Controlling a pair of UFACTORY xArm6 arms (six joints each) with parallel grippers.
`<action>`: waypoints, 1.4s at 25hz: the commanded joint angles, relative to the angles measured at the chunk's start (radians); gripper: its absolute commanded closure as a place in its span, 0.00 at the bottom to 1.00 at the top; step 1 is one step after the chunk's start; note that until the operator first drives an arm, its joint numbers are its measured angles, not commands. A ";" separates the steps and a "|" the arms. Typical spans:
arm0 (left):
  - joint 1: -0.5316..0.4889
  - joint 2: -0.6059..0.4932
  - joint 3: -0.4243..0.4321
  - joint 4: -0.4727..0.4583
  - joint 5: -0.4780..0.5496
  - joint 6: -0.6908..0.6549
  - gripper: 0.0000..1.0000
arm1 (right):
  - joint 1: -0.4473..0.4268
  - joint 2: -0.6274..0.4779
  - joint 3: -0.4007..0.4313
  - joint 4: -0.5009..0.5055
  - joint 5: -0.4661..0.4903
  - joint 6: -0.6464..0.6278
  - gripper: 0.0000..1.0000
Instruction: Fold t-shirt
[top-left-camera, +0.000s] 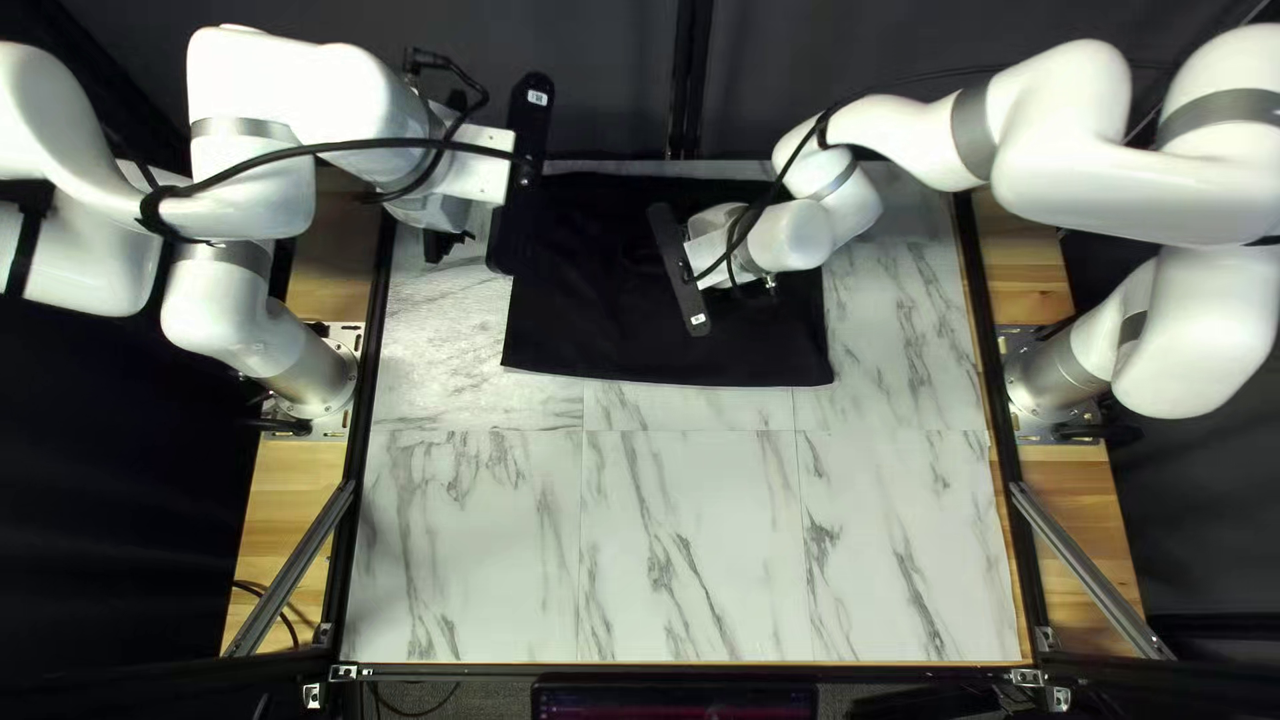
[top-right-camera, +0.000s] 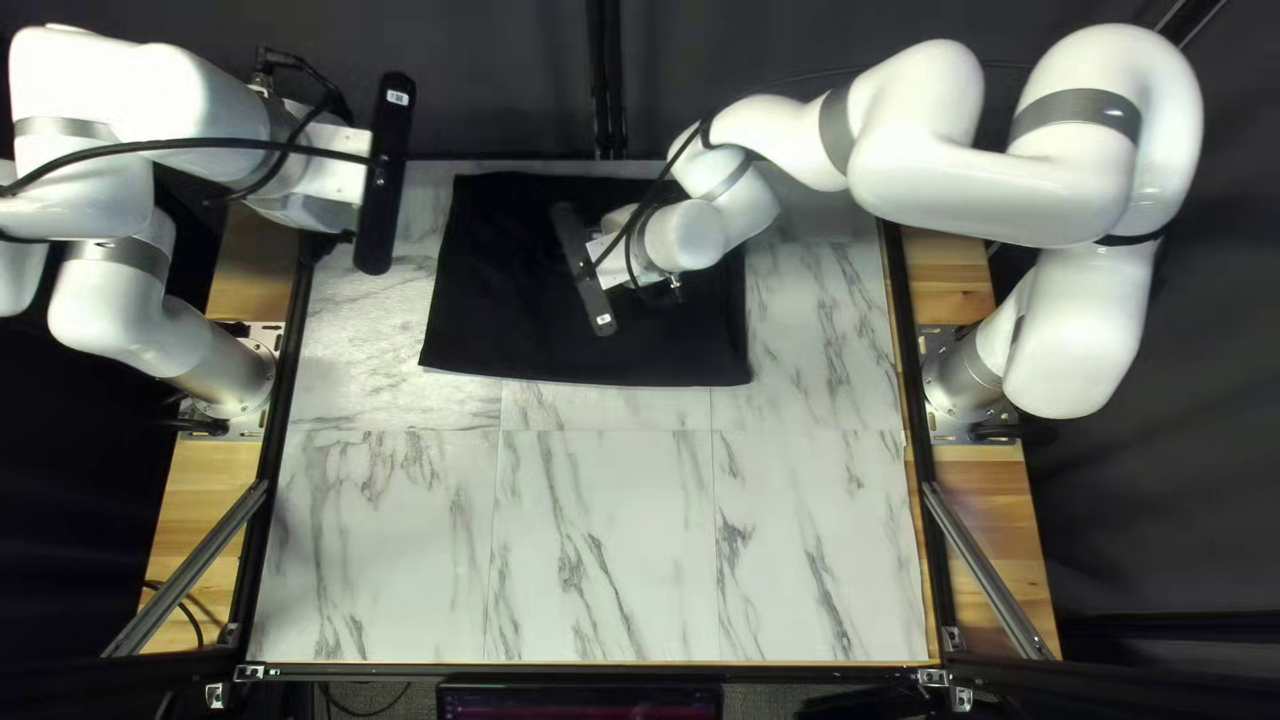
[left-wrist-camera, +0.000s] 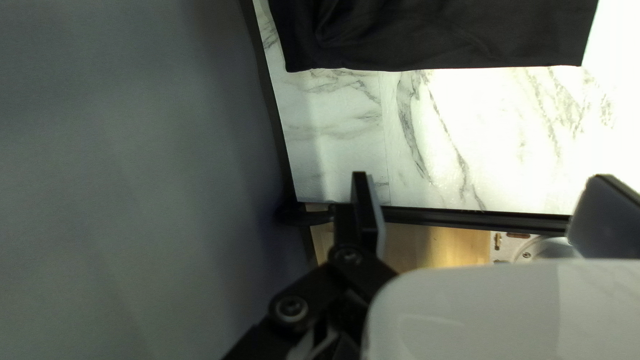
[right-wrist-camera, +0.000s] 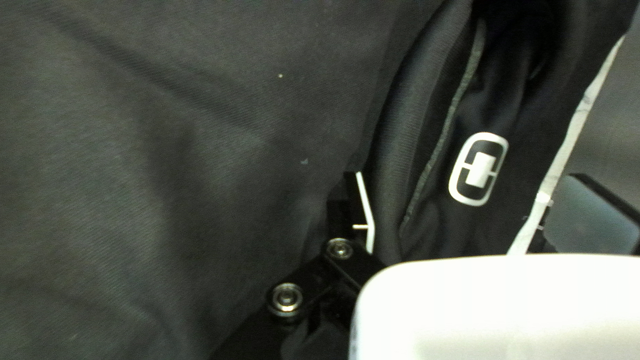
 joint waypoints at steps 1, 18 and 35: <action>0.000 0.000 0.000 0.000 0.000 0.000 0.00 | -0.030 -0.001 -0.003 0.014 0.007 -0.034 0.00; 0.000 0.000 0.000 0.000 0.000 0.000 0.00 | -0.134 -0.039 -0.062 0.151 0.029 -0.263 0.00; 0.000 0.000 0.000 0.000 0.000 0.000 0.00 | 0.072 0.090 -0.177 0.037 0.099 -0.049 0.00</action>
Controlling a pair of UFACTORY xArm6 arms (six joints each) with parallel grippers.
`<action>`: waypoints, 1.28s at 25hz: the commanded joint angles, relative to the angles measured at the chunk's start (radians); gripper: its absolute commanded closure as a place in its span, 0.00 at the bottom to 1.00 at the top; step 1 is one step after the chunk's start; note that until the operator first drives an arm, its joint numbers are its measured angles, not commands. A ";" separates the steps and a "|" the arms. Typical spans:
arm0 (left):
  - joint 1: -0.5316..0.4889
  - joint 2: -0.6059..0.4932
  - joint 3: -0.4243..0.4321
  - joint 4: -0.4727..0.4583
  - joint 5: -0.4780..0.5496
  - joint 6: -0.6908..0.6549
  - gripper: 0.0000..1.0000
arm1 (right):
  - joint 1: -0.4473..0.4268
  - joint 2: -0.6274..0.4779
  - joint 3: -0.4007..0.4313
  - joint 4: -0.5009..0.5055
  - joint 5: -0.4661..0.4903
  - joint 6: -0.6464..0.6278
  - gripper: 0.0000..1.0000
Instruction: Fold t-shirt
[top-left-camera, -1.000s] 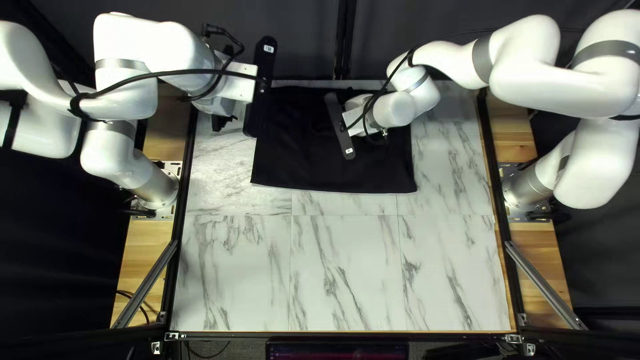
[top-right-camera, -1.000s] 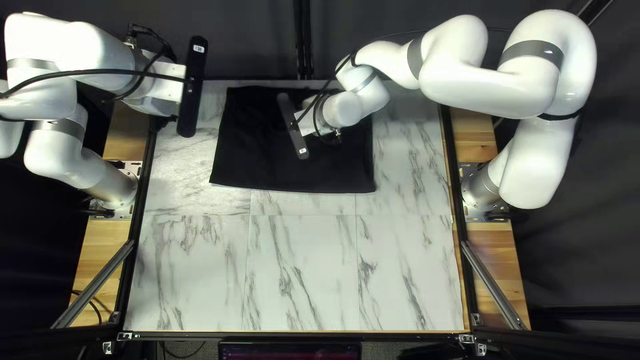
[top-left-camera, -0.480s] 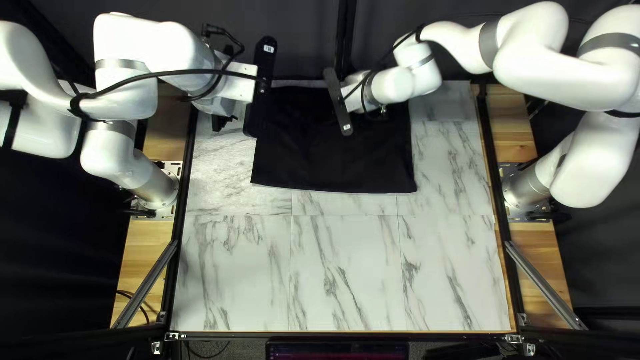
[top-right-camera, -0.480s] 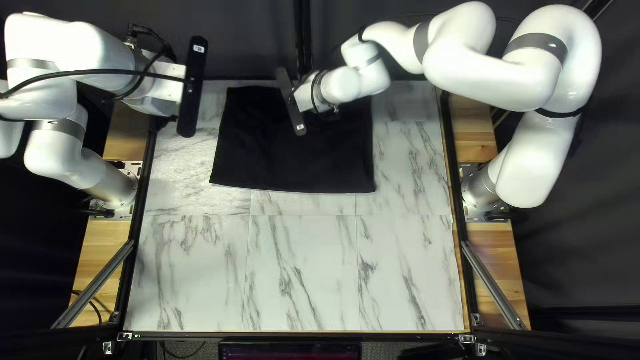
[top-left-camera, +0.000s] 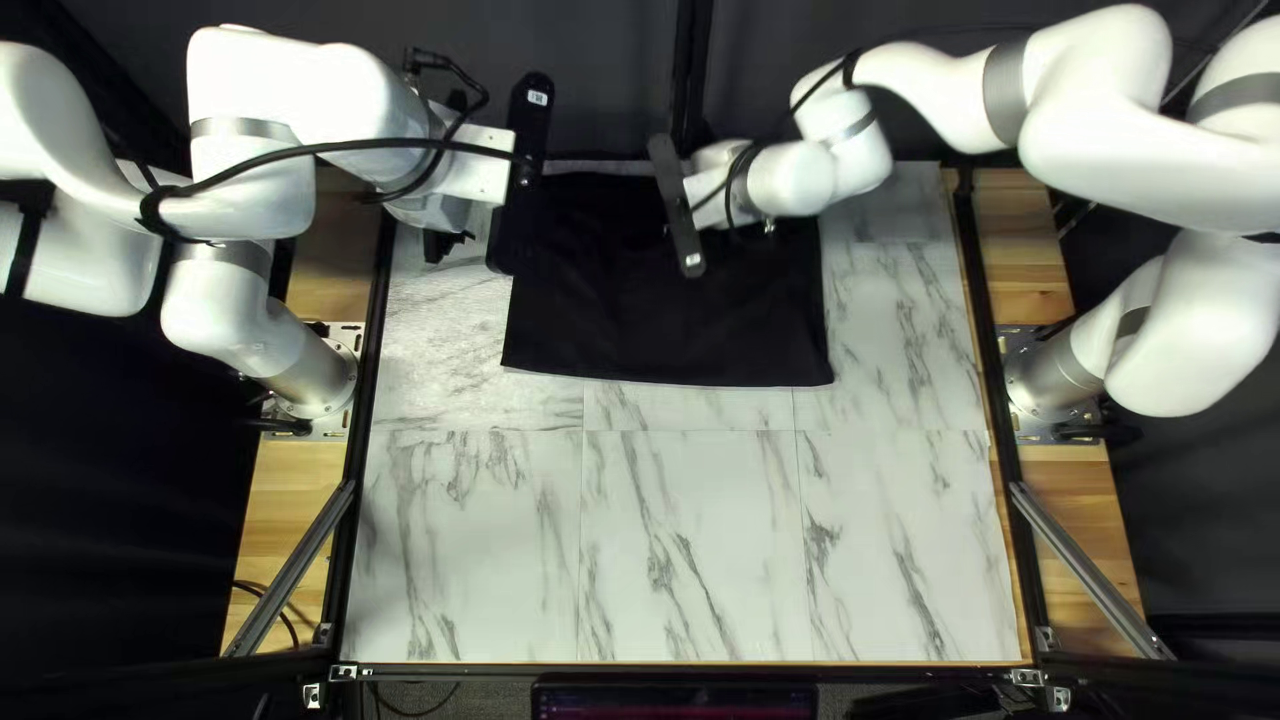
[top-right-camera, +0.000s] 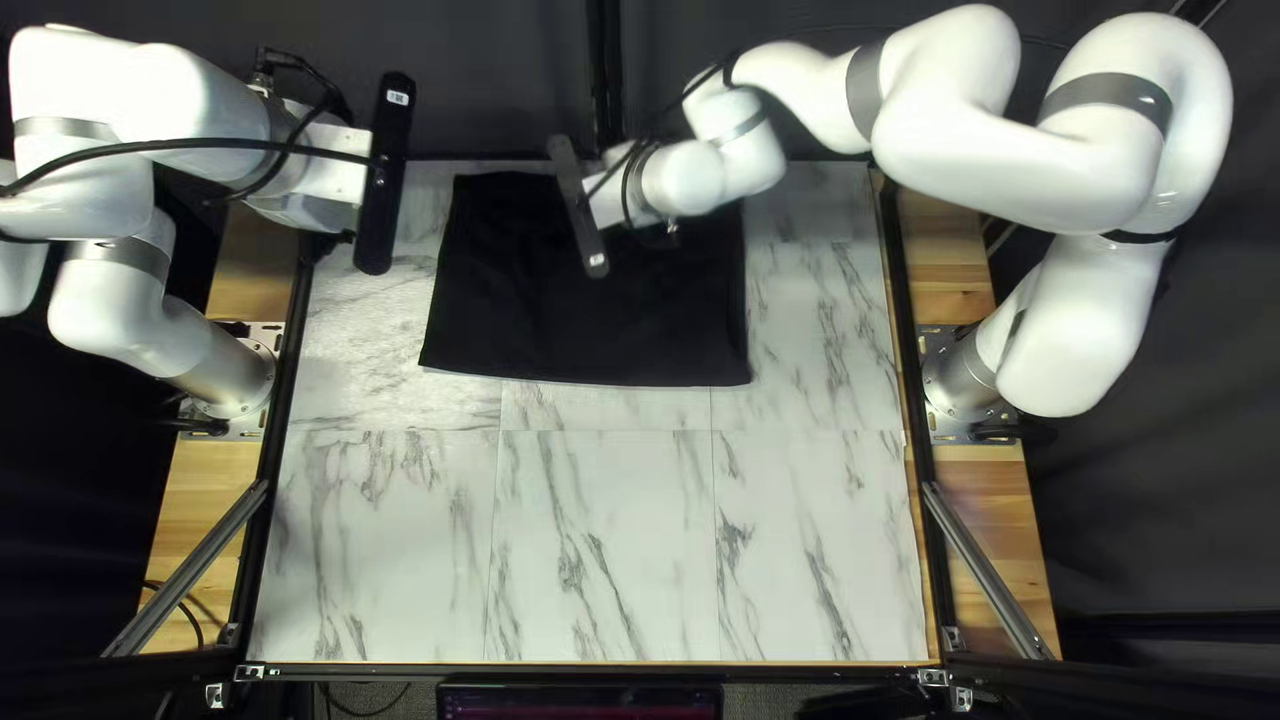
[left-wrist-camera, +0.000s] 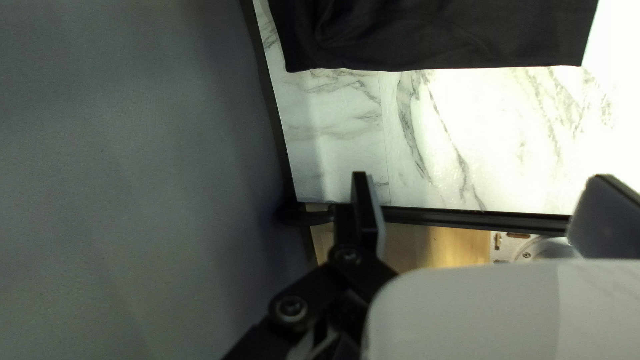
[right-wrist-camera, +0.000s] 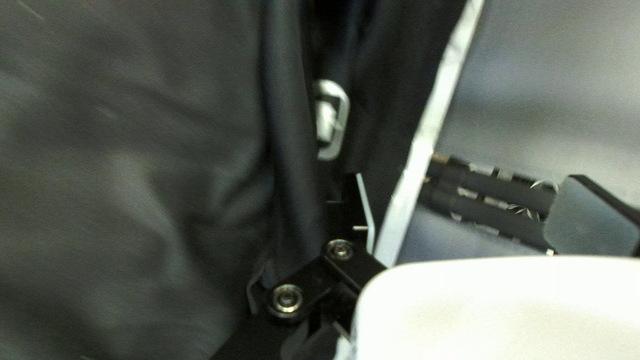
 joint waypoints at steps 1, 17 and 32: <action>0.000 0.000 0.000 0.000 0.000 0.000 0.00 | 0.013 0.054 -0.045 0.008 -0.019 -0.016 0.00; 0.000 0.000 0.000 0.000 0.000 0.000 0.00 | -0.074 0.105 -0.081 0.051 -0.062 -0.118 0.00; 0.000 0.000 0.000 0.000 0.000 0.000 0.00 | -0.155 0.028 -0.095 0.127 -0.034 -0.256 0.00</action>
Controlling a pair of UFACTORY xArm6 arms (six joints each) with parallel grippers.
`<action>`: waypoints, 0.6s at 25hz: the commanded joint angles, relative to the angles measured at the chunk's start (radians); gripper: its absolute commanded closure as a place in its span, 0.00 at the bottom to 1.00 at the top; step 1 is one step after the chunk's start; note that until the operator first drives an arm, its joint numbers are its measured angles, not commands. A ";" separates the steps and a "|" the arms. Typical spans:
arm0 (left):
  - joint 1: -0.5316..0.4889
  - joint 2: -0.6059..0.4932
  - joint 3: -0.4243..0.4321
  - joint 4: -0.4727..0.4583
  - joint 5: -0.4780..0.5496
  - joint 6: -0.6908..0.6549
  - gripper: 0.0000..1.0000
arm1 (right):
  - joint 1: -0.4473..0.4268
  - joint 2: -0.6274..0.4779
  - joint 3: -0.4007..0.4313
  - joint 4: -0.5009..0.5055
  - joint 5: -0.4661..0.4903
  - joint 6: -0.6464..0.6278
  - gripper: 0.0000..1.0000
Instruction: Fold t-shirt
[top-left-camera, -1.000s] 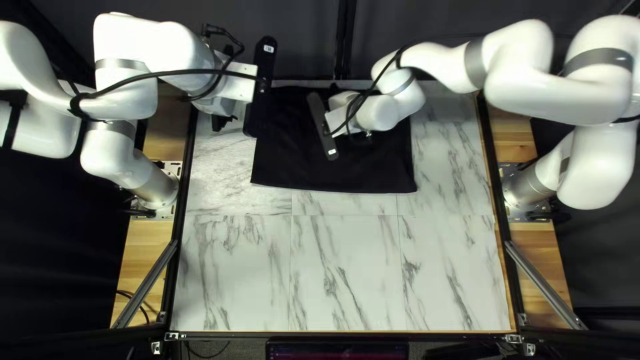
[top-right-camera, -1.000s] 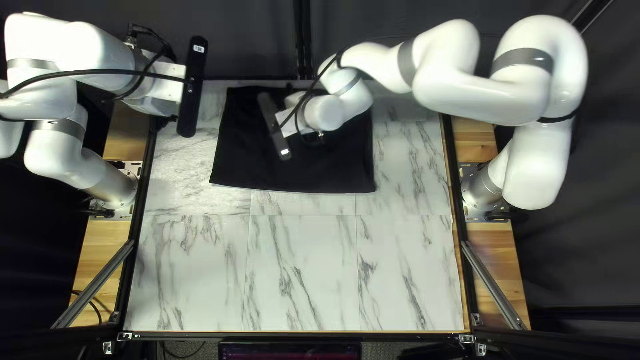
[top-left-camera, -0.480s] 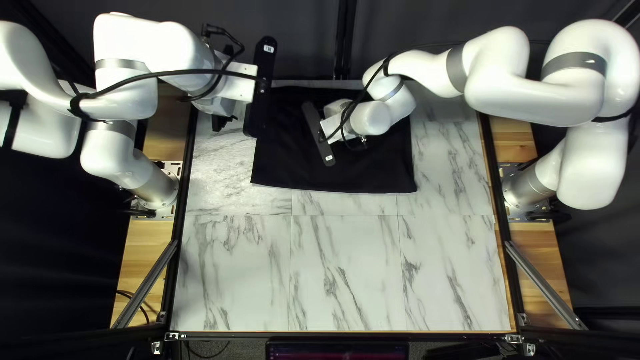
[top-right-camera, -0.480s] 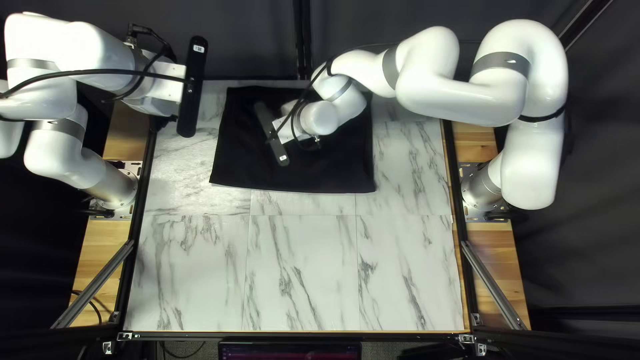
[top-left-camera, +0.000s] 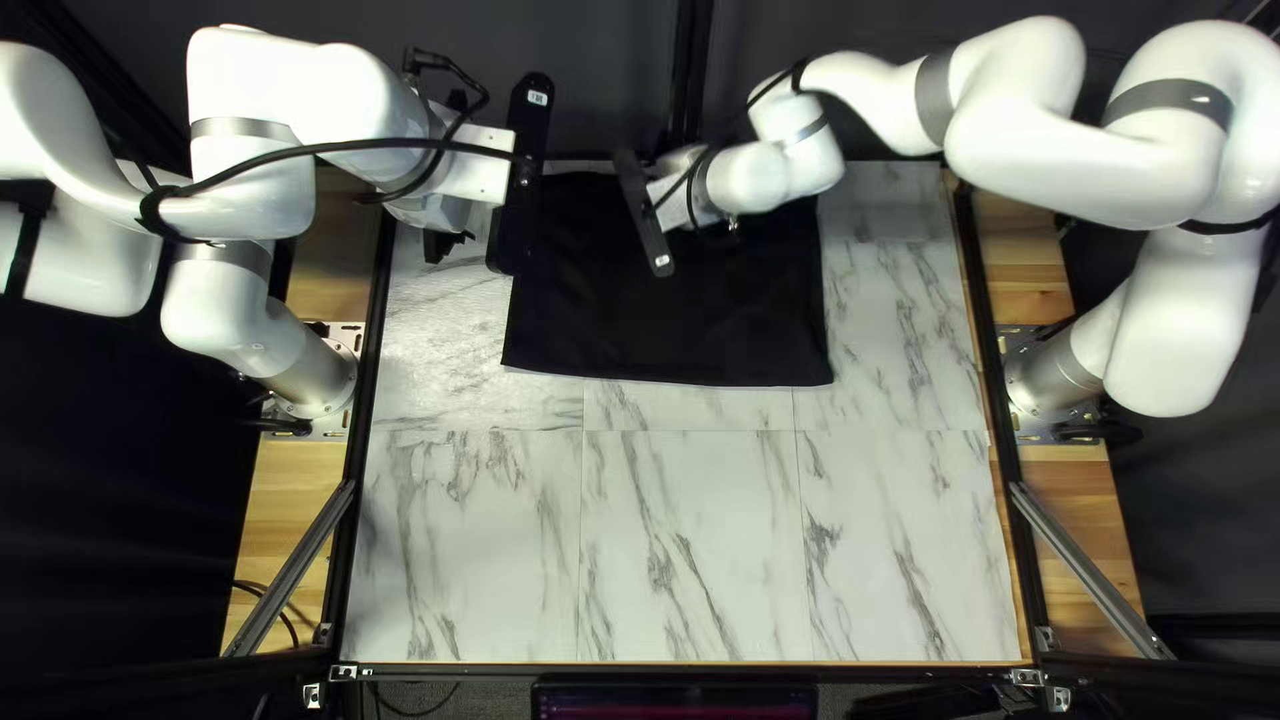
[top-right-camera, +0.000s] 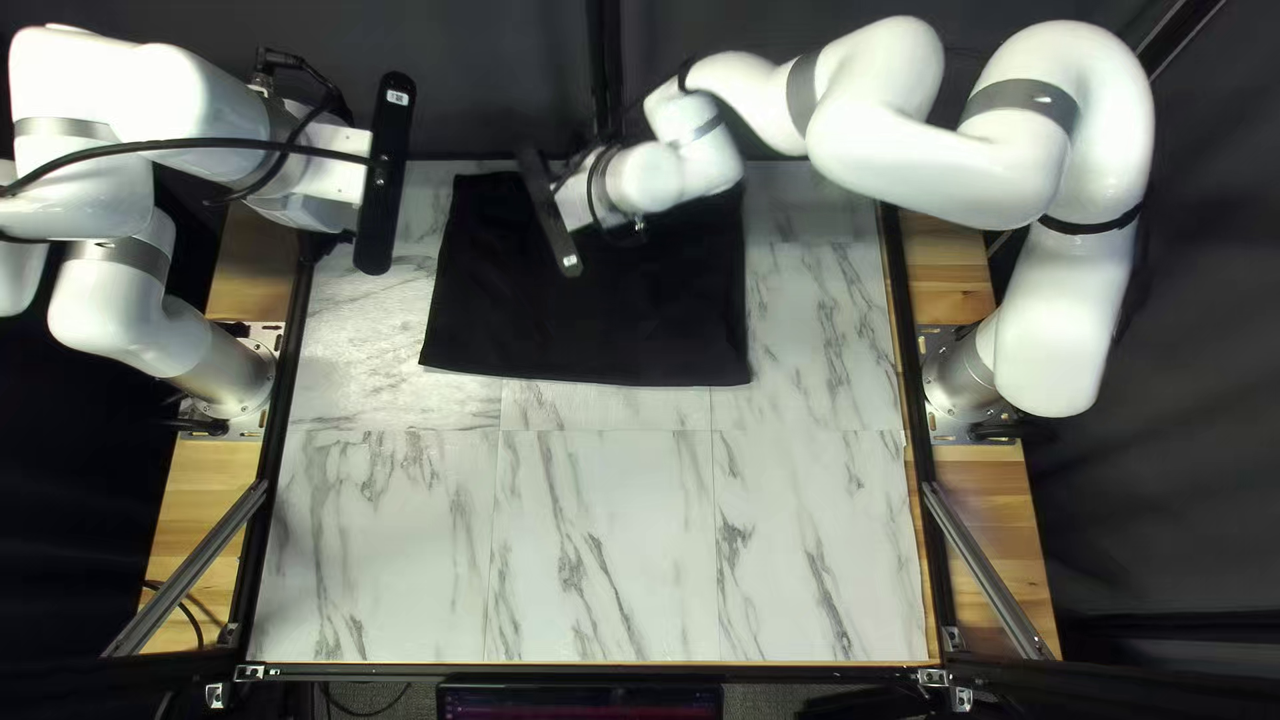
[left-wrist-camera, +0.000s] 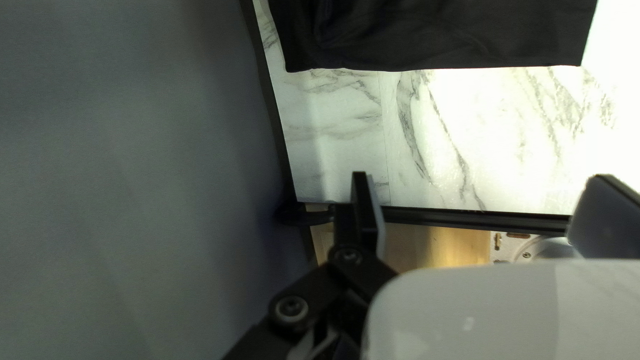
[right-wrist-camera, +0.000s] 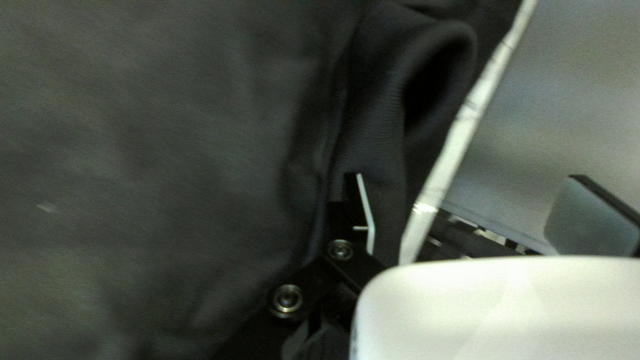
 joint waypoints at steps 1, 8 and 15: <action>0.000 0.000 0.000 0.000 0.000 0.000 0.00 | 0.023 -0.040 0.022 -0.025 0.023 0.041 0.00; 0.000 0.000 0.000 0.000 0.000 0.000 0.00 | 0.121 -0.050 0.042 -0.110 0.052 0.181 0.00; 0.000 0.000 0.000 0.000 0.000 0.000 0.00 | 0.117 0.061 -0.040 -0.131 0.003 0.196 0.00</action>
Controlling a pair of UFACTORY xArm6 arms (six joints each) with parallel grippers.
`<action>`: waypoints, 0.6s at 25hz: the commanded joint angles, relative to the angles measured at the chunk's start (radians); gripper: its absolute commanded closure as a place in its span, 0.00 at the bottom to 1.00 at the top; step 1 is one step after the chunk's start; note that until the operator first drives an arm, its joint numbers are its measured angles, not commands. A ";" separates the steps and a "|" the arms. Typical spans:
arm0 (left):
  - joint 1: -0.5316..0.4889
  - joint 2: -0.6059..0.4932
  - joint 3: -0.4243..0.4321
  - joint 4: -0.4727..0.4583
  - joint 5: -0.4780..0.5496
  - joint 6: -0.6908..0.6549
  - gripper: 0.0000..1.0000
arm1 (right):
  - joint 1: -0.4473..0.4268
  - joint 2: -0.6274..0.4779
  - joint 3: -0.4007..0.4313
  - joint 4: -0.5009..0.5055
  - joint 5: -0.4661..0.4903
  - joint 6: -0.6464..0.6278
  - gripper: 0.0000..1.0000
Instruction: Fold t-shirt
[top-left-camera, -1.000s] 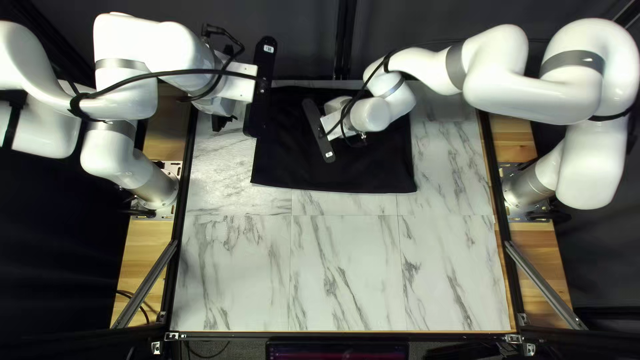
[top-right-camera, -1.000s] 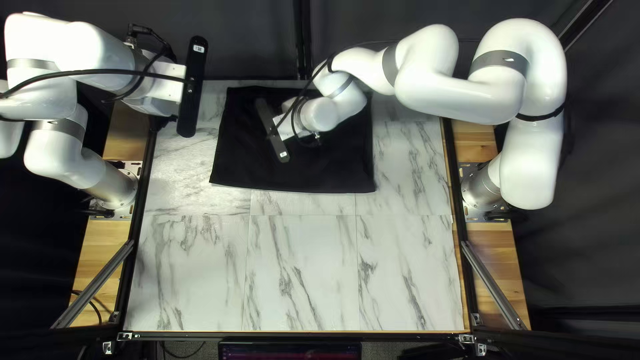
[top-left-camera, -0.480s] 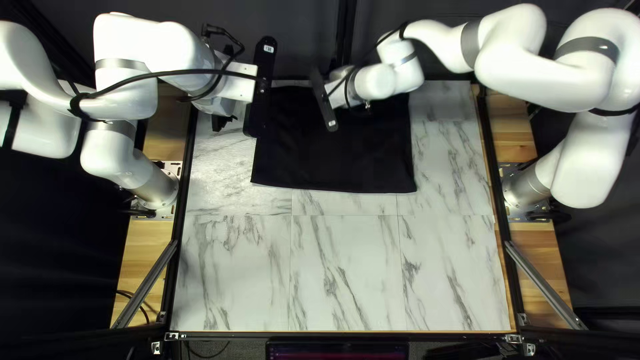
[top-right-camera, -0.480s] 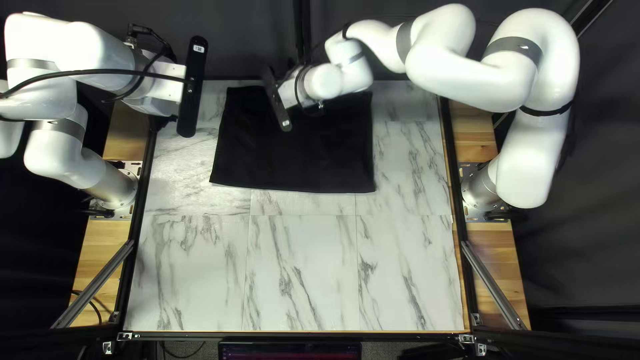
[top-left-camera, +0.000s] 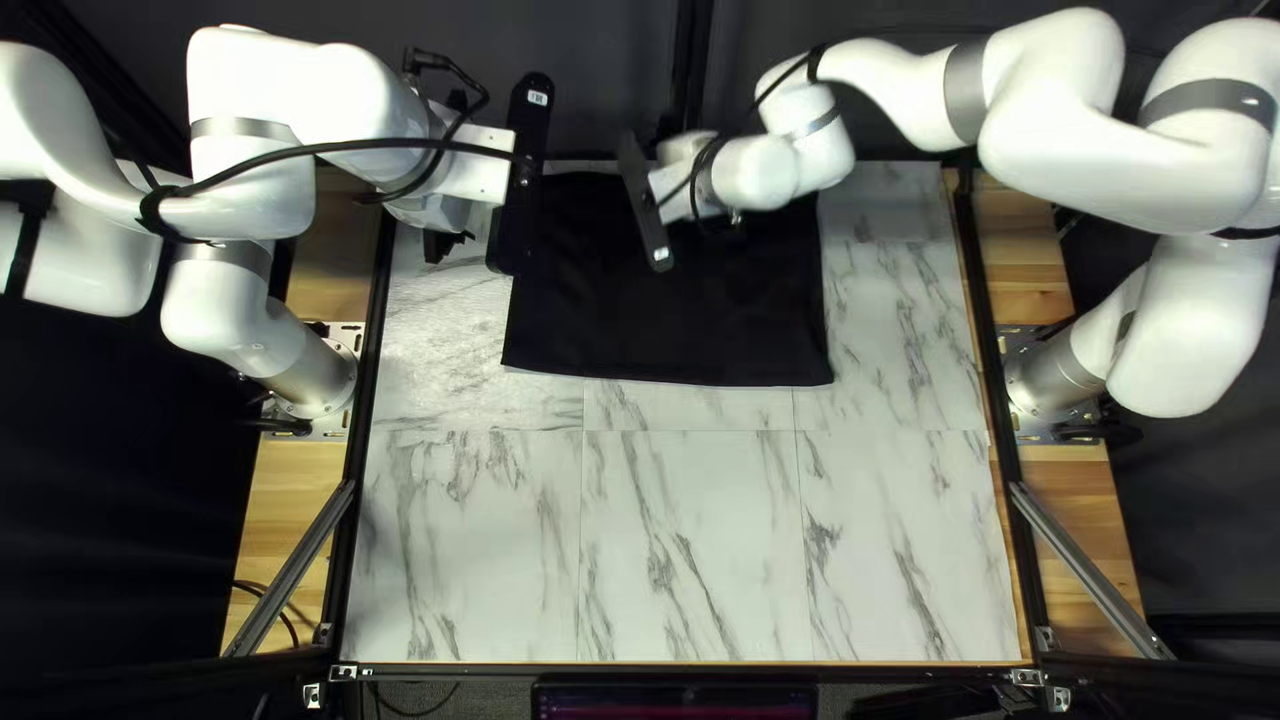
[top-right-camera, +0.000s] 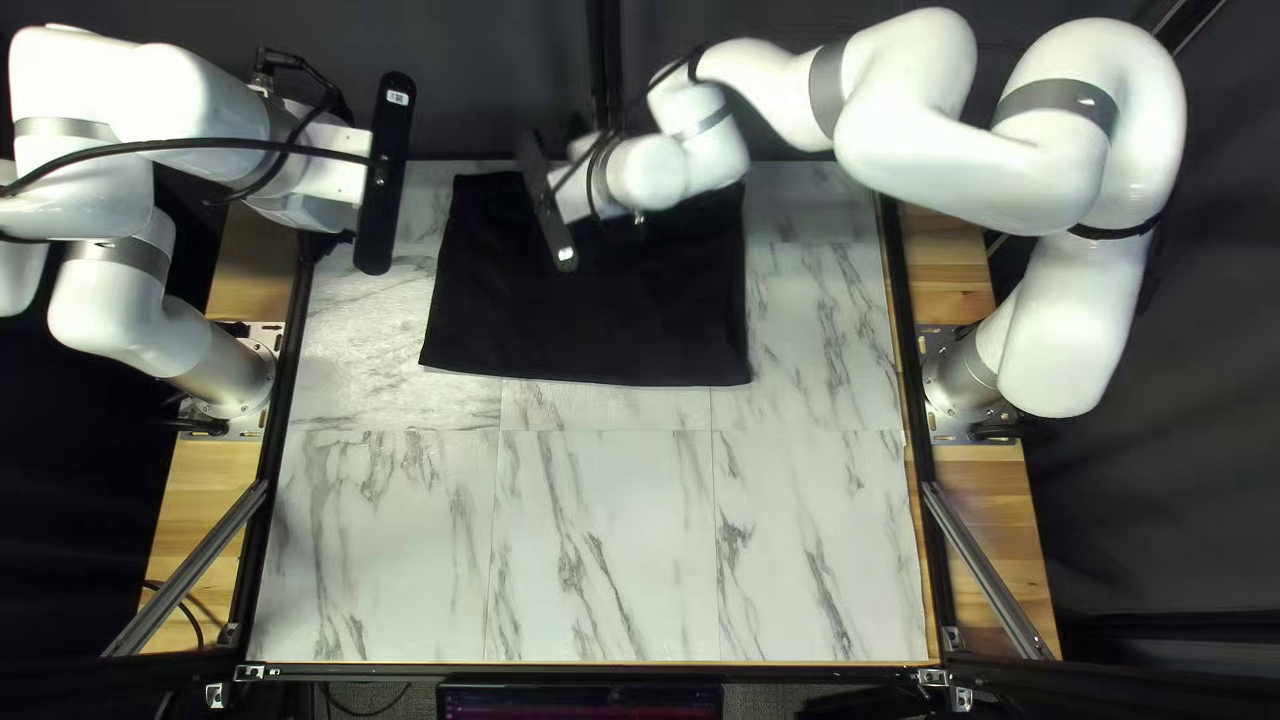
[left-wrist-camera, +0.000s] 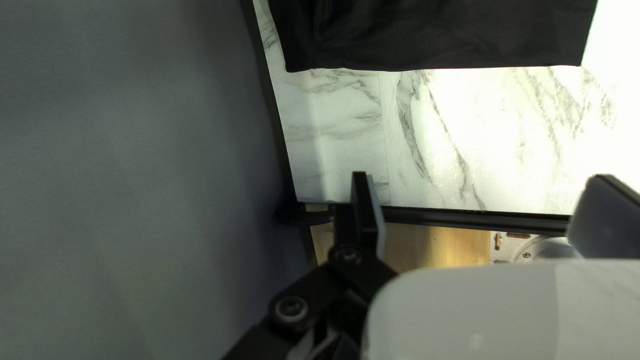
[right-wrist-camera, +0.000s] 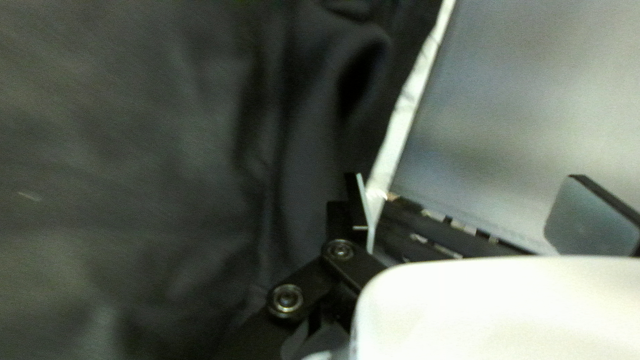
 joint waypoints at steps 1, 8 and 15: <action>0.000 0.000 0.000 0.000 0.000 0.000 0.00 | -0.028 0.042 -0.041 0.022 -0.032 -0.042 0.00; 0.000 0.000 0.000 0.000 0.000 0.000 0.00 | -0.074 0.107 -0.116 0.091 -0.033 -0.133 0.00; 0.000 0.000 0.000 0.000 0.000 0.000 0.00 | -0.097 0.052 -0.096 0.057 -0.035 -0.112 0.00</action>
